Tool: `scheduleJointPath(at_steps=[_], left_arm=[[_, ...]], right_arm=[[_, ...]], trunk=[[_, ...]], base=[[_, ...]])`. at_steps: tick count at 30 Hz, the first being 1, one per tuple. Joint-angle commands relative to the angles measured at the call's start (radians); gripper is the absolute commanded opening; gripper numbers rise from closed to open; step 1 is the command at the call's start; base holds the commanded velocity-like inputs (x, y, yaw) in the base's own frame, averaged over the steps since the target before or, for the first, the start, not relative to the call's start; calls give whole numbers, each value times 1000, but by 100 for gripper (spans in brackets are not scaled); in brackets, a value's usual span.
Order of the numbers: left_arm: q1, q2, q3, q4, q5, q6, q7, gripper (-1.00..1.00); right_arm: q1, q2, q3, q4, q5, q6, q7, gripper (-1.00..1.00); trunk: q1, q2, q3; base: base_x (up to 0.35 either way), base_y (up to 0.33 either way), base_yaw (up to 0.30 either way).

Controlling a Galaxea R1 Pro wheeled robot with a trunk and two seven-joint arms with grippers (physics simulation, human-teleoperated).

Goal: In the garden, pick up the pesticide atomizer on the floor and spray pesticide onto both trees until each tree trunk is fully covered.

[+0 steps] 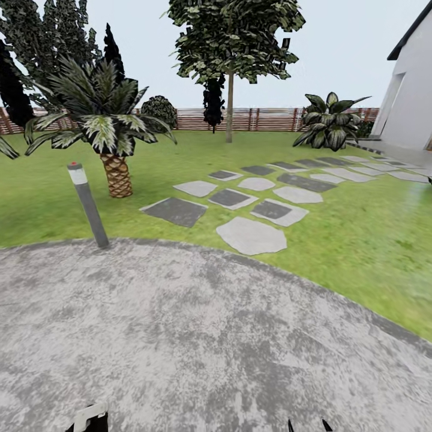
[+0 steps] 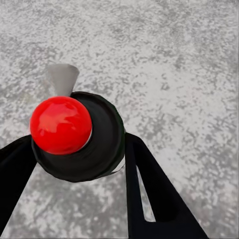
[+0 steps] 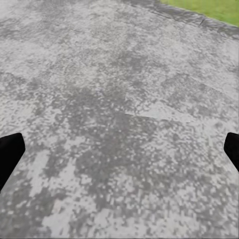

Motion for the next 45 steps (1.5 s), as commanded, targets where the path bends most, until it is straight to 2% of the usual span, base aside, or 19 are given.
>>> scheduleJointPath(at_steps=[1, 45], left_arm=[[0, 0, 0, 0, 0, 0, 0, -100], [0, 3, 0, 0, 1, 0, 0, -100]], right_arm=[[0, 0, 0, 0, 0, 0, 0, 100], [0, 0, 0, 0, 0, 0, 0, 100]], trunk=[[0, 0, 0], [0, 0, 0]], base=[[340, 0, 0], [340, 0, 0]])
